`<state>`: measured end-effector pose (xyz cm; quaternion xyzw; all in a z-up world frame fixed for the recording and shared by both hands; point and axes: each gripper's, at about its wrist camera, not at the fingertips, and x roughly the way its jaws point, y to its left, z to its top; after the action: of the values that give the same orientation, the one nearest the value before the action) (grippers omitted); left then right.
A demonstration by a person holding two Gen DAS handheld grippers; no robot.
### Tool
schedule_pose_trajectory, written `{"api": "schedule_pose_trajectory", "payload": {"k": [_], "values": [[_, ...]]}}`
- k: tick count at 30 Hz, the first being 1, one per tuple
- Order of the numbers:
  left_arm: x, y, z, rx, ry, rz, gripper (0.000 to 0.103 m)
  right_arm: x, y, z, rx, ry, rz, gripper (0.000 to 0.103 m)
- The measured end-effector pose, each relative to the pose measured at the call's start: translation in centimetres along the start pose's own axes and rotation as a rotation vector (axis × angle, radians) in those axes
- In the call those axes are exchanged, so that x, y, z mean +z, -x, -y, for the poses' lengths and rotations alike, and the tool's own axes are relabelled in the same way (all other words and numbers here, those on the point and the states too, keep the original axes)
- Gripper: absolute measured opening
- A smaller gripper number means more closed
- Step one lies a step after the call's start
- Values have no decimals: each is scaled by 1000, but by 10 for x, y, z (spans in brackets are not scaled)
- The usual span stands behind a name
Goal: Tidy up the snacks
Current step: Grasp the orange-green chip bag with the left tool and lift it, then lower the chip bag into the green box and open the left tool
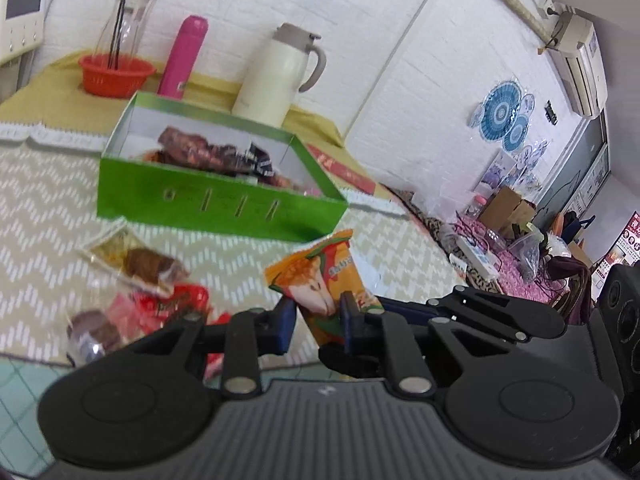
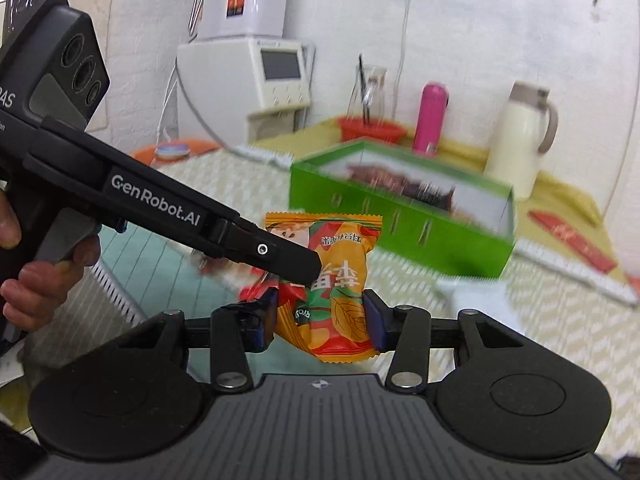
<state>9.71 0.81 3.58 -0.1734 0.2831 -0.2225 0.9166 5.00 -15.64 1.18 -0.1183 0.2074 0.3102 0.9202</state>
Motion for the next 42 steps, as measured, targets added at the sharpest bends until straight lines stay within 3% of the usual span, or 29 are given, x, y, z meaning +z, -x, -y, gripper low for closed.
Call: {"api": "schedule_pose_trajectory", "payload": {"k": [8, 17, 21, 30, 40, 41, 42], "values": [[65, -41, -6, -31, -12, 47, 11, 32, -27, 41, -78, -9, 113, 77], [110, -119, -27, -66, 49, 16, 10, 45, -75, 94, -163, -106, 122, 77], [117, -144, -34, -61, 53, -1, 10, 44, -91, 110, -167, -148, 109, 77], [119, -188, -49, 28, 41, -70, 10, 39, -132, 135, -125, -251, 3, 77], [134, -205, -55, 78, 19, -39, 11, 46, -158, 144, -156, -224, 12, 80], [134, -203, -55, 74, 25, -26, 18, 46, -158, 143, -161, -213, 18, 82], [134, -199, -56, 68, 31, -13, 32, 47, -158, 143, -166, -199, 25, 90]]}}
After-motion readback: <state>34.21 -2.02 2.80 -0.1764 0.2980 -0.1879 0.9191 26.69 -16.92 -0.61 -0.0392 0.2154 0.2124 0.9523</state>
